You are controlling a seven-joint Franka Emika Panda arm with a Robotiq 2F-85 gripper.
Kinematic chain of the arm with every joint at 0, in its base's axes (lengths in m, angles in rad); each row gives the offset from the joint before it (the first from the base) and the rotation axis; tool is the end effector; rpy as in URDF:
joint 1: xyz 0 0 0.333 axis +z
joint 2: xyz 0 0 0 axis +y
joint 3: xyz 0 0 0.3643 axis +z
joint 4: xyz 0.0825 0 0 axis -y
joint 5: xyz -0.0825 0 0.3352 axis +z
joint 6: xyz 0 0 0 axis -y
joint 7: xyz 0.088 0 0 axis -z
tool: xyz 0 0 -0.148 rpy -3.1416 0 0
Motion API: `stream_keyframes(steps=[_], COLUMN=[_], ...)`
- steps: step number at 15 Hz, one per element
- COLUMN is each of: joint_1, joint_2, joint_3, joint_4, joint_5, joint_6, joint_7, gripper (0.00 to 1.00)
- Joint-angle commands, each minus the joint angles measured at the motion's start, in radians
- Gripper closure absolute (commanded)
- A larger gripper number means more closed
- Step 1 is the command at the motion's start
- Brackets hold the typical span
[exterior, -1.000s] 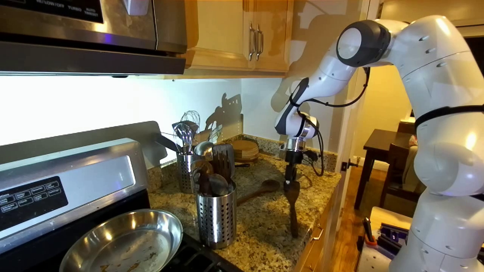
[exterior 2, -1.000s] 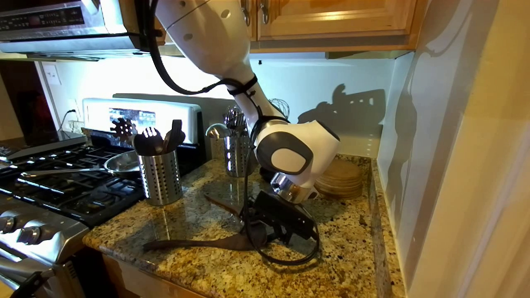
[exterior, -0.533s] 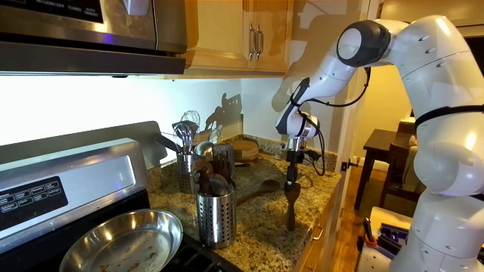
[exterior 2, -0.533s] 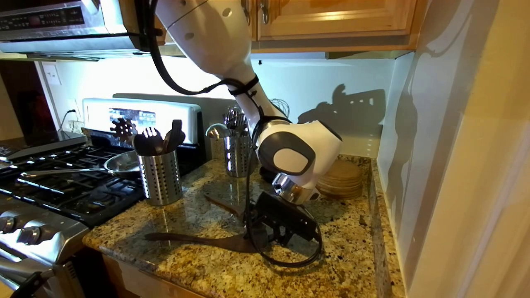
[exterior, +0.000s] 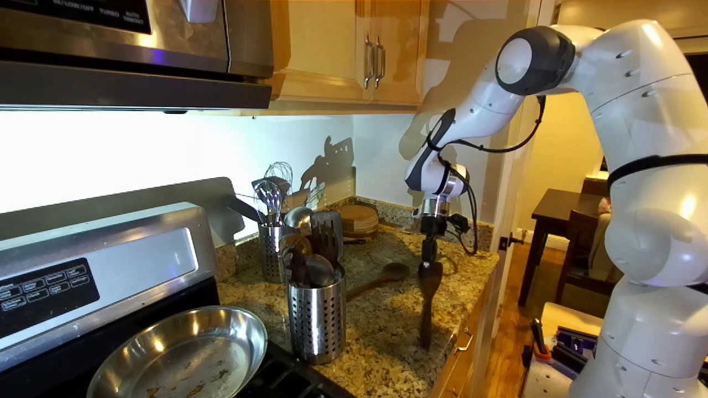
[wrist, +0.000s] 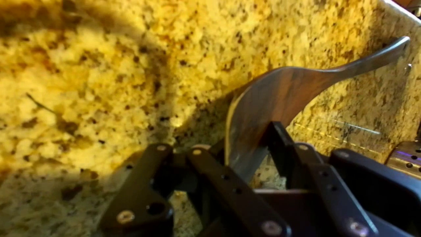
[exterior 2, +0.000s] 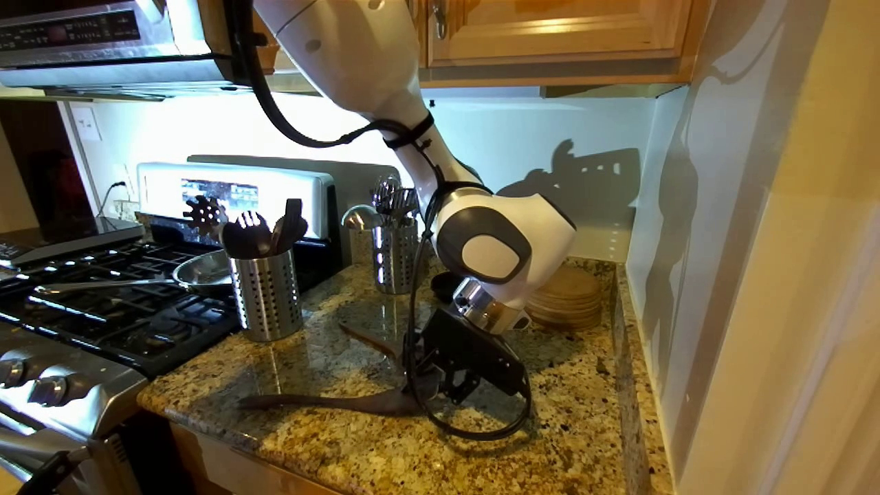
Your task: Place the wooden spatula in the cutlery holder at the front of the countertop
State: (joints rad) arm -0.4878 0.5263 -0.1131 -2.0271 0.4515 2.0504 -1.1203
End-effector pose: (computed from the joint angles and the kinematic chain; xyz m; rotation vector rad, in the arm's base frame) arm 0.4534 -0.2619 0.2058 -2.5761 -0.2697 0.1357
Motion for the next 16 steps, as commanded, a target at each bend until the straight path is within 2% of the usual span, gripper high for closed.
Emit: stream_keyframes(steps=[1,5,7,10,11,13,16], joint_1=[-0.005,-0.015,-0.012,-0.018,-0.018,-0.015,-0.012], joint_2=[-0.032,-0.031,-0.026,-0.009,0.0,0.009,0.022], joint_3=[-0.017,-0.017,-0.015,-0.005,-0.005,-0.009,-0.019], joint_4=[-0.023,-0.024,-0.019,0.008,0.021,0.028,0.025], joint_5=[-0.012,0.014,0.034,0.093,0.121,0.165,0.22], joint_6=[-0.026,-0.047,-0.021,-0.02,-0.028,-0.022,-0.017], joint_7=[-0.008,-0.023,-0.011,0.008,0.034,0.055,0.092], gripper=[0.85,0.88,0.76,0.72,0.83,0.91,0.91])
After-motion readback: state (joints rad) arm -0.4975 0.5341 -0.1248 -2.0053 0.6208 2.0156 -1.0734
